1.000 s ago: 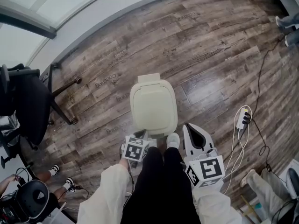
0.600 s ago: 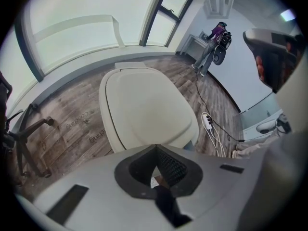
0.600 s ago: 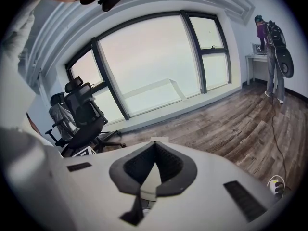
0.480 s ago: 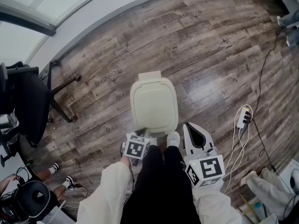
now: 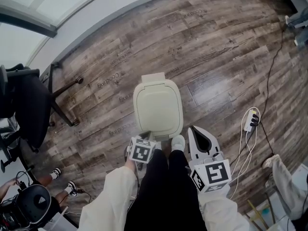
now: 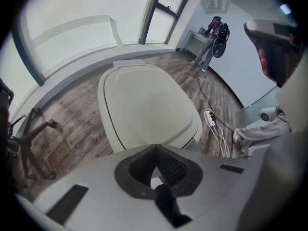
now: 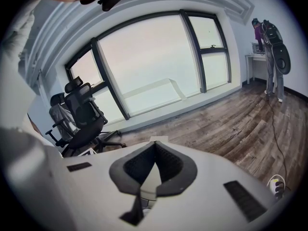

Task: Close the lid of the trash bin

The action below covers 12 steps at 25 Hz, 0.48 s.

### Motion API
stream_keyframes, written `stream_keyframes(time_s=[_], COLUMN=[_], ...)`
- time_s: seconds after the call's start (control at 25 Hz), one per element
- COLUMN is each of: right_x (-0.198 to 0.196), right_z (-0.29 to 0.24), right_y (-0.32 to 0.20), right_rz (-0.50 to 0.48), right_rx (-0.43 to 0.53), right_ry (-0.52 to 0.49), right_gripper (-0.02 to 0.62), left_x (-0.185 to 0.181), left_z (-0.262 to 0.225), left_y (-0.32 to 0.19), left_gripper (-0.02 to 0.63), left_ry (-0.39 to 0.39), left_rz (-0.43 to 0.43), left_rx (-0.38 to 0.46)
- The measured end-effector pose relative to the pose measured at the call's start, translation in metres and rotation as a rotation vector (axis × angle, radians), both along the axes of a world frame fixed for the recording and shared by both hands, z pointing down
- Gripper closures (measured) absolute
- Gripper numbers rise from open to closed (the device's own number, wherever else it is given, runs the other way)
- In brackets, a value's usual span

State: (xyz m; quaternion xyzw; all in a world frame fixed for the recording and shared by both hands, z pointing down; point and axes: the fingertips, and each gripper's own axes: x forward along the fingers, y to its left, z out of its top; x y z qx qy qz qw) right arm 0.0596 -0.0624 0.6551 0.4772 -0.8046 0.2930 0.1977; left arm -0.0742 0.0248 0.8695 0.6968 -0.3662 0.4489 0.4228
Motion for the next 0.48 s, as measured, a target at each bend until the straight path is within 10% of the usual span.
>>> stream_keyframes(time_s=[0.48], right_x=[0.009], right_z=[-0.033], right_y=[0.004], right_rz=[-0.013], right_rx=[0.026], right_ry=[0.014], right_gripper=[0.572], left_x=[-0.01], left_z=[-0.055], left_y=[-0.019], left_gripper=[0.601], left_ry=[0.012], left_rz=[-0.051], left_rx=[0.111])
